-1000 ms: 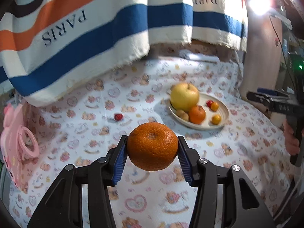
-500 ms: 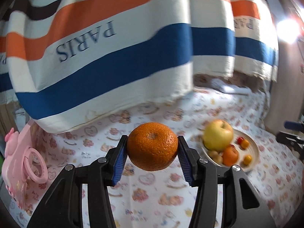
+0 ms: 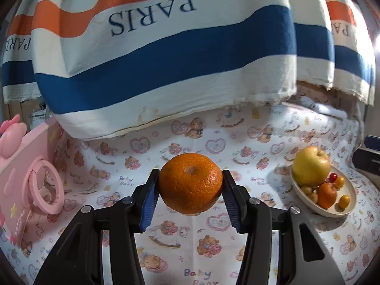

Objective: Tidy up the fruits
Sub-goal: 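Lift the orange with the left tool while the right tool approaches a red cherry tomato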

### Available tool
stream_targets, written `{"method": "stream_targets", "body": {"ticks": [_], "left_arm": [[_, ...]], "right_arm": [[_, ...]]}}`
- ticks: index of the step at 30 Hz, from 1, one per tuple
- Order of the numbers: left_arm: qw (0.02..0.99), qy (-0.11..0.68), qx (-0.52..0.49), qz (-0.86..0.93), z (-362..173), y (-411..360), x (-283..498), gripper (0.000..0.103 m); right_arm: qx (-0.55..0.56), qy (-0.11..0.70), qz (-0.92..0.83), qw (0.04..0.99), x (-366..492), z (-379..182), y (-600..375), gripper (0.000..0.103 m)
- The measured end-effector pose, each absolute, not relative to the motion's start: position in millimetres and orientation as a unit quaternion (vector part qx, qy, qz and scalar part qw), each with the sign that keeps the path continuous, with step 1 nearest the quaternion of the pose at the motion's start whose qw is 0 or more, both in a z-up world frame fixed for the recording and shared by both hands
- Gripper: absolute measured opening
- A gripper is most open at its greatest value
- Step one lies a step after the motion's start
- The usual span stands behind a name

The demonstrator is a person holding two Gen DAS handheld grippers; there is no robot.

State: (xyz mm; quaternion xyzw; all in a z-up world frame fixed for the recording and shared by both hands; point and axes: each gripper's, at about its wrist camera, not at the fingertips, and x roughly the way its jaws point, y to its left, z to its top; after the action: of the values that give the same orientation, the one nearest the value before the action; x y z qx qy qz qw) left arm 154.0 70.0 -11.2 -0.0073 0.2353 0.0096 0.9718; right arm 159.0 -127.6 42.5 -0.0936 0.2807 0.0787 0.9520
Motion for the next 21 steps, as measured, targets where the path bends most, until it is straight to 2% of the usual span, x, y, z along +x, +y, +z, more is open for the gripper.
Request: {"method": "stream_targets", "body": {"ticks": [4, 17, 19, 21], "left_arm": [[0.970, 0.243, -0.012, 0.020, -14.6, 74.6, 157.9, 0.050], [0.968, 0.241, -0.041, 0.048, -15.5, 88.9, 159.8, 0.050], [0.963, 0.255, -0.029, 0.080, -17.8, 89.9, 162.2, 0.050], [0.960, 0.265, -0.046, 0.076, -19.3, 97.0, 164.3, 0.050]], "right_arm": [[-0.115, 0.274, 0.081, 0.951, 167.8, 31.4, -104.7, 0.102], [-0.028, 0.368, 0.148, 0.918, 235.8, 3.2, -64.8, 0.102], [-0.029, 0.371, 0.135, 0.918, 240.7, -0.9, -60.4, 0.093], [-0.021, 0.372, 0.121, 0.920, 244.3, -8.7, -56.8, 0.091]]}}
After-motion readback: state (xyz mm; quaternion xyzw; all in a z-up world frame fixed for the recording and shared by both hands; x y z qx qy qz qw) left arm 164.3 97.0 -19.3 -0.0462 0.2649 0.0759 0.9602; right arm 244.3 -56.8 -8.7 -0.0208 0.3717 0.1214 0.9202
